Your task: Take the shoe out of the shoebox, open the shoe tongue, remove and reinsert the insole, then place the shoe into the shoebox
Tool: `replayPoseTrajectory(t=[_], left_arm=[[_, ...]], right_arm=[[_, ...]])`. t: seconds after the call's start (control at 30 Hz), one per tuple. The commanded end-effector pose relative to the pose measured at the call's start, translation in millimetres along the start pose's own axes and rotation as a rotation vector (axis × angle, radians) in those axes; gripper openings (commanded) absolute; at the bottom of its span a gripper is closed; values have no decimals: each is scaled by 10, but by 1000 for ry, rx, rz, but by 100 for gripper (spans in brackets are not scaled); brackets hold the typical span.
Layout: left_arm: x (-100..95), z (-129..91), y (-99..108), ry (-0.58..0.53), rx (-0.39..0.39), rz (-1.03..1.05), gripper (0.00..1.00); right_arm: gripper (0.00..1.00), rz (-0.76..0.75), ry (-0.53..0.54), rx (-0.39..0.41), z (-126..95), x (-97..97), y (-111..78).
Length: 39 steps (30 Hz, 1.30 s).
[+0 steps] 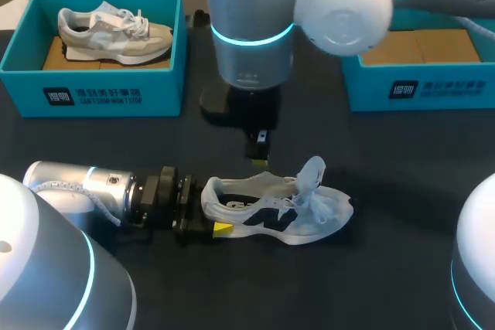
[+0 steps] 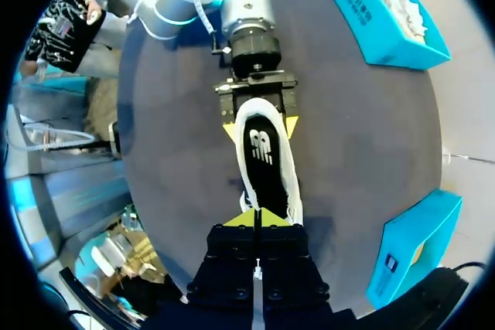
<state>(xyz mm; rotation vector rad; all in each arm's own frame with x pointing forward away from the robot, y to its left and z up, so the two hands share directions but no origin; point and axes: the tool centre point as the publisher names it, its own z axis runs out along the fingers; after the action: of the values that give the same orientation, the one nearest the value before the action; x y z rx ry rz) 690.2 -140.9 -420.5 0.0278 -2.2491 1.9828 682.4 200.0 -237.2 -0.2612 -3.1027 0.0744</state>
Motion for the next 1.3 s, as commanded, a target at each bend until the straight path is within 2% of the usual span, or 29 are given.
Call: replayPoseTrajectory(t=[0.03, 0.13, 0.17, 0.57, 0.8, 1.3], left_arm=[[11, -3, 2, -3, 1, 0, 0], [11, -3, 2, -3, 1, 0, 0], [11, -3, 2, -3, 1, 0, 0], [11, -3, 2, -3, 1, 0, 0], [11, -3, 2, -3, 1, 0, 0], [11, -3, 2, -3, 1, 0, 0]], right_arm=[[0, -49, -5, 31, 234, 35, 242], [0, -112, -25, 15, 371, 103, 341], [0, -165, -45, 45, 406, 135, 356], [0, -165, -45, 45, 406, 135, 356], [0, -201, -45, 16, 774, 30, 406], [0, -214, -71, 17, 1232, -148, 255]])
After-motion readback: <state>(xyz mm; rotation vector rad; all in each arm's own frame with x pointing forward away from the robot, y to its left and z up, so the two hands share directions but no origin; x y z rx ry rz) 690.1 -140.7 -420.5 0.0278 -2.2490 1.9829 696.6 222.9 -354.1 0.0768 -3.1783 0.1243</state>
